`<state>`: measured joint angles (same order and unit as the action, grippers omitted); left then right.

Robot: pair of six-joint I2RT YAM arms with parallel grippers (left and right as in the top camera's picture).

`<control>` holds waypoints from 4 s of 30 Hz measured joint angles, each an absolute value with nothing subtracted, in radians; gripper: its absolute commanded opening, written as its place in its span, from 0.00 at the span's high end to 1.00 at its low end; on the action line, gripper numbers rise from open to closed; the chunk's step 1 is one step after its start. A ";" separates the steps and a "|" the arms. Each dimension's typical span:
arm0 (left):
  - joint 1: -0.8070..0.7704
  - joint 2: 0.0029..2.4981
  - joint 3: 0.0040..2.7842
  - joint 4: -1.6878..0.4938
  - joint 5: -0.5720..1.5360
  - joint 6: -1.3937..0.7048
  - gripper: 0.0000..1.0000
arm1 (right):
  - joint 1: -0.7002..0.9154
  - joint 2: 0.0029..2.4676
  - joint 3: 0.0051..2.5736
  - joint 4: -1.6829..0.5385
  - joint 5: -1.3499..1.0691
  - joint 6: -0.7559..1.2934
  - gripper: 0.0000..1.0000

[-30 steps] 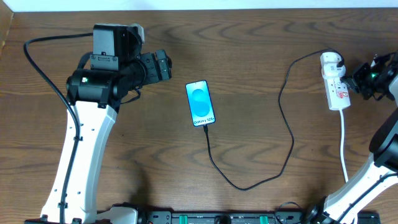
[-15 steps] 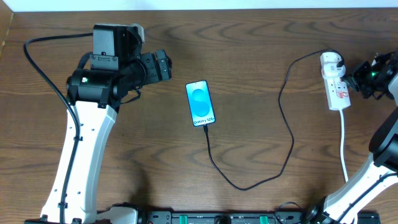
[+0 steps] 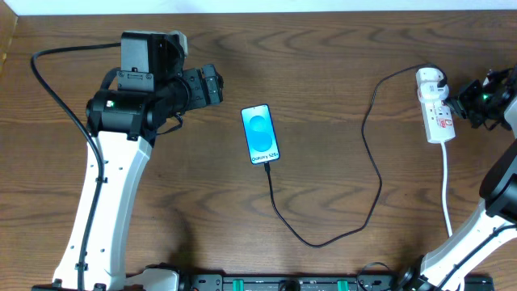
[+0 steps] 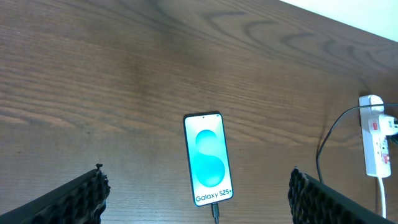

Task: Plug charger to phone and switch on socket

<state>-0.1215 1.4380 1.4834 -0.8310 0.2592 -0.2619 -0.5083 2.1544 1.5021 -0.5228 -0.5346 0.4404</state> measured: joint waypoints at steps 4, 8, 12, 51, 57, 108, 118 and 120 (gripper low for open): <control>-0.121 1.438 1.483 -0.831 0.259 -0.262 0.07 | -0.510 2.167 1.502 -0.509 -0.543 0.440 0.99; -0.121 1.438 1.483 -0.831 0.259 -0.262 0.06 | -0.513 2.169 1.504 -0.511 -0.555 0.440 0.99; -0.121 1.438 1.483 -0.831 0.259 -0.262 0.07 | -0.515 2.170 1.508 -0.535 -0.569 0.441 0.99; -0.121 1.438 1.483 -0.831 0.259 -0.262 0.06 | -0.571 1.441 1.484 -0.804 -0.606 0.263 0.99; -0.121 1.438 1.483 -0.831 0.259 -0.262 0.06 | -0.331 1.362 1.484 -0.935 -0.543 0.166 0.99; -0.121 1.438 1.483 -0.831 0.259 -0.262 0.06 | 0.192 1.238 1.247 -0.523 -0.027 0.082 0.01; -0.121 1.438 1.483 -0.831 0.259 -0.262 0.06 | 0.049 0.805 0.726 -0.167 -0.052 0.078 0.01; -0.121 1.438 1.483 -0.831 0.257 -0.262 0.06 | 0.033 0.680 0.599 -0.110 -0.053 0.078 0.01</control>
<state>-0.1215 1.4380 1.4834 -0.8314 0.2573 -0.2619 0.0334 0.6796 0.5991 -0.1097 -0.0528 0.0780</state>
